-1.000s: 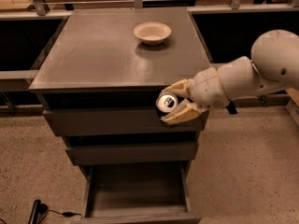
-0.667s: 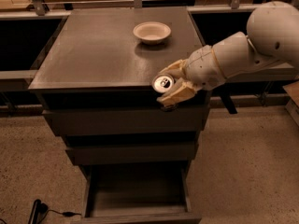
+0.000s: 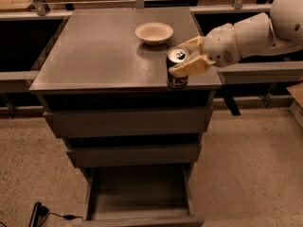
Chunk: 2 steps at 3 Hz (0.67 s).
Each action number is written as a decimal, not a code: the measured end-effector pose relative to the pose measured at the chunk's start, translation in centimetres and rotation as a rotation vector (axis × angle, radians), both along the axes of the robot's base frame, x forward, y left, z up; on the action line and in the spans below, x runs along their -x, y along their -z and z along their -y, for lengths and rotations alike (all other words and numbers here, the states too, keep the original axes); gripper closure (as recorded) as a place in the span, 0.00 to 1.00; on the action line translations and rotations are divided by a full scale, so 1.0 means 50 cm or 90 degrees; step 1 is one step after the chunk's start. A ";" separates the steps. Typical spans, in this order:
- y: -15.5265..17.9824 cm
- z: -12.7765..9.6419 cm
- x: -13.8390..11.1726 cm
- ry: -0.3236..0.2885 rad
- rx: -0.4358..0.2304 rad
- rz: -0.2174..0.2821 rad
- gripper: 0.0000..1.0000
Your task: Pick pepsi can from bottom drawer and place on counter
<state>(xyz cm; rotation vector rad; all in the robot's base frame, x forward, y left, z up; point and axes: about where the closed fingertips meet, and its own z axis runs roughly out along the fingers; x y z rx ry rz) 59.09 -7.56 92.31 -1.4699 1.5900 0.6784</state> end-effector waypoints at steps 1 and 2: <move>-0.015 0.028 -0.049 0.073 -0.032 -0.019 1.00; -0.019 0.046 -0.114 0.171 -0.028 -0.056 1.00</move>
Offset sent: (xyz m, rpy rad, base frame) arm 0.0979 -0.0463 0.0055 0.0472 0.2643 -0.5420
